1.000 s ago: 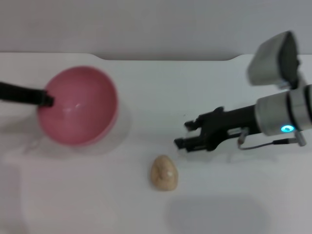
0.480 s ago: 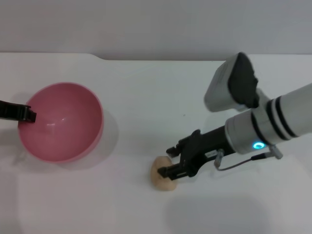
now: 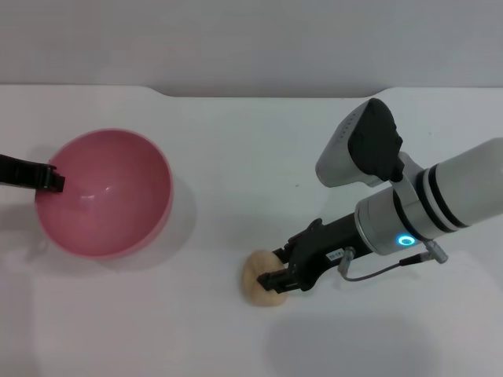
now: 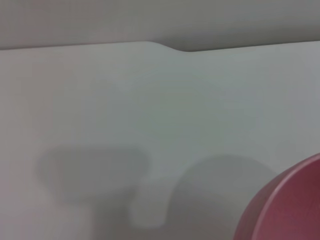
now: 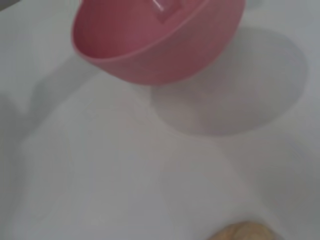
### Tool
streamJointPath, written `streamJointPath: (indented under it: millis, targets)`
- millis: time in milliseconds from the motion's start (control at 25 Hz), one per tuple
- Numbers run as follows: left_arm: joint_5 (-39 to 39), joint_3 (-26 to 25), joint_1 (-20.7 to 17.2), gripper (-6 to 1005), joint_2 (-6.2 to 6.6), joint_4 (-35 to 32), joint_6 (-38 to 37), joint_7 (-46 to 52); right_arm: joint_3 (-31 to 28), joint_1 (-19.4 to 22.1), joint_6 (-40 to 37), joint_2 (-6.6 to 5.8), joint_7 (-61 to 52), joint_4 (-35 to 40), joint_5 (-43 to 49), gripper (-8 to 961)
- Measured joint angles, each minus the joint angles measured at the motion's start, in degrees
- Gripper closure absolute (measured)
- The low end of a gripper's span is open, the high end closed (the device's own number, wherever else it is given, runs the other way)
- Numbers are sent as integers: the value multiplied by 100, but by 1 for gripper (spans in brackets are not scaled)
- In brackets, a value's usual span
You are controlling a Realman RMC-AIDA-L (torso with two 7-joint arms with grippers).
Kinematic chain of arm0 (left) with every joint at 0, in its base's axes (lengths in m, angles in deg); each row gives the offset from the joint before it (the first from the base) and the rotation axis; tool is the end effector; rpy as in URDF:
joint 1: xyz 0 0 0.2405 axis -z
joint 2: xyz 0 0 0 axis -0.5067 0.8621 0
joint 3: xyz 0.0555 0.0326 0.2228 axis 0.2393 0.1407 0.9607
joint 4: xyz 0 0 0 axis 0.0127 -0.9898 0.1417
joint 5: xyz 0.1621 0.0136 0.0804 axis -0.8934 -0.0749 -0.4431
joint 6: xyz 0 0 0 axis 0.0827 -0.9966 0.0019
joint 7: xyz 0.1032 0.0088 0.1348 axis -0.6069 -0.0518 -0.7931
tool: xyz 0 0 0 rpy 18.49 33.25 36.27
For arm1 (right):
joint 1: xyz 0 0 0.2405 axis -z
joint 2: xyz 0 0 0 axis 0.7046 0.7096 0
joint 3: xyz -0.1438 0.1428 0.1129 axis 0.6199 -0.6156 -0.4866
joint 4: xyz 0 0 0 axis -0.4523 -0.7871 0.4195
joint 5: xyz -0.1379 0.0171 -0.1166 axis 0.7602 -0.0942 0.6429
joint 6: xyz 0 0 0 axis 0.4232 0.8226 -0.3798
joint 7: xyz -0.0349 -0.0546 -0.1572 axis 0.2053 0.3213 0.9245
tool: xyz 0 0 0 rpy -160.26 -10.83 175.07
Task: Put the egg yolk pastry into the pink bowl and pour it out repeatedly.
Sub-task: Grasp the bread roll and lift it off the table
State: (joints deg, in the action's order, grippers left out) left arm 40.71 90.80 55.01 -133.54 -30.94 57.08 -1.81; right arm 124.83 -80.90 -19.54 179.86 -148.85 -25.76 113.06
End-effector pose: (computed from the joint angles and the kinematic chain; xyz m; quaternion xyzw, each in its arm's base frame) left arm -0.2515 0.3301 0.0620 -0.8041 -0.5062 0.0514 0.3075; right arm 0.1695 0.3025 -0.1083 -0.9677 0.2440 -0.0336 0.0538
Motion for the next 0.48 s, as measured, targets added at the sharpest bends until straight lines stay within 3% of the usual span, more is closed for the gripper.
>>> streamJointPath:
  millis: [320, 480]
  targets:
    - [-2, 3, 72, 994, 0, 25, -41, -17, -548, 146, -222, -37, 110, 154, -13, 589]
    - [-3, 28, 168, 993, 1, 92, -74, -25, -1452, 392, -703, -40, 462, 495, -21, 618]
